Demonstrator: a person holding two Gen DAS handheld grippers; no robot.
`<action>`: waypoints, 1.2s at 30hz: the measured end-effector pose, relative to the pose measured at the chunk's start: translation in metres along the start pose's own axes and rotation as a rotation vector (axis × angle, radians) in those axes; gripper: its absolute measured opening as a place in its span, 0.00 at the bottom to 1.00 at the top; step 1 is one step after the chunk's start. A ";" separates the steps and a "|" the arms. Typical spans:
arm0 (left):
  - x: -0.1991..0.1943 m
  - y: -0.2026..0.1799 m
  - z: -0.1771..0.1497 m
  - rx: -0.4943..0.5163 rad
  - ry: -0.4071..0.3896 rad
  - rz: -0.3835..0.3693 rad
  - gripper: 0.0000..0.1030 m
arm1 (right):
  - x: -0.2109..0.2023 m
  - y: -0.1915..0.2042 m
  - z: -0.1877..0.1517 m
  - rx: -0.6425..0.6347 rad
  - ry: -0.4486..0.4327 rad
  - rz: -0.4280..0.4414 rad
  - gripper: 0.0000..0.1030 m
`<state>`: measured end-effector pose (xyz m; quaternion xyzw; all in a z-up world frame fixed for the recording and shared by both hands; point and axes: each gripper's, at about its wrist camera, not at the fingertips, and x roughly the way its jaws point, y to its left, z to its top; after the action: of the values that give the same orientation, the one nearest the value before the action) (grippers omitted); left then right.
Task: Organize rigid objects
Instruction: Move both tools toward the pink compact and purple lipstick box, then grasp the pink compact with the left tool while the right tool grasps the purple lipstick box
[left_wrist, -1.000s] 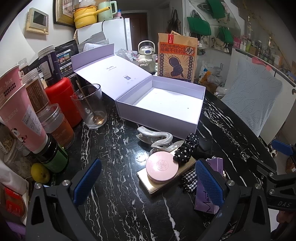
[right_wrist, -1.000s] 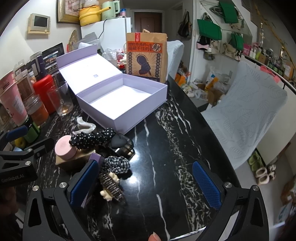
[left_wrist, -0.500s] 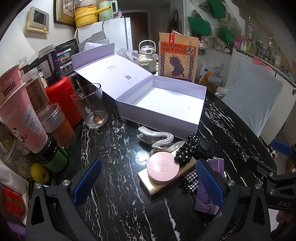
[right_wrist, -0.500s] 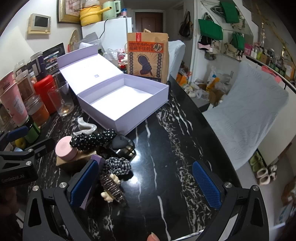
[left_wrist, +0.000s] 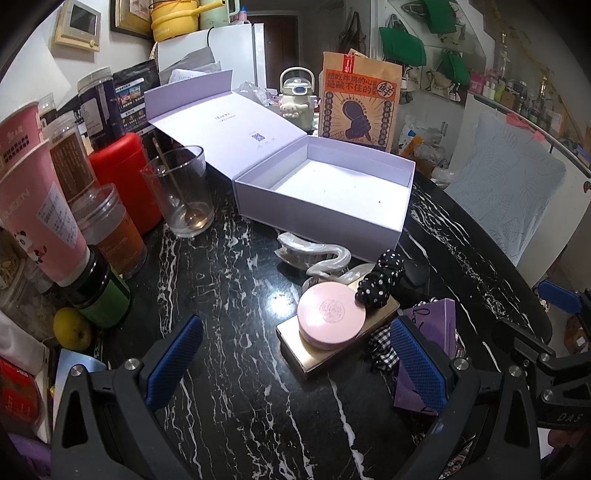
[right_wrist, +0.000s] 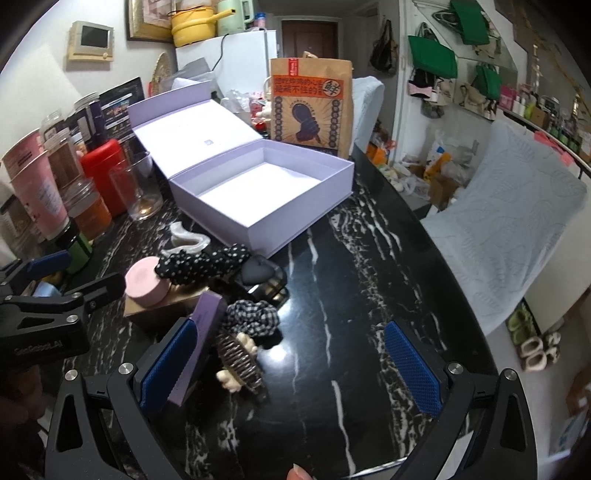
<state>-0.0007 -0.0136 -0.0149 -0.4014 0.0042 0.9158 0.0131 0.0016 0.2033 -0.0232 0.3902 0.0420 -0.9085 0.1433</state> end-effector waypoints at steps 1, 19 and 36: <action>0.001 0.001 -0.001 -0.004 0.005 -0.010 1.00 | 0.001 0.001 -0.001 -0.002 0.003 0.004 1.00; 0.030 0.008 -0.008 -0.070 0.047 -0.091 0.91 | 0.022 0.004 -0.008 -0.019 0.049 0.042 1.00; 0.046 -0.010 0.002 0.045 0.060 -0.171 0.49 | 0.040 0.003 0.007 0.000 0.069 0.110 1.00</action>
<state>-0.0331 -0.0031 -0.0476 -0.4270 -0.0091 0.8987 0.1001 -0.0289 0.1894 -0.0472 0.4233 0.0253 -0.8852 0.1914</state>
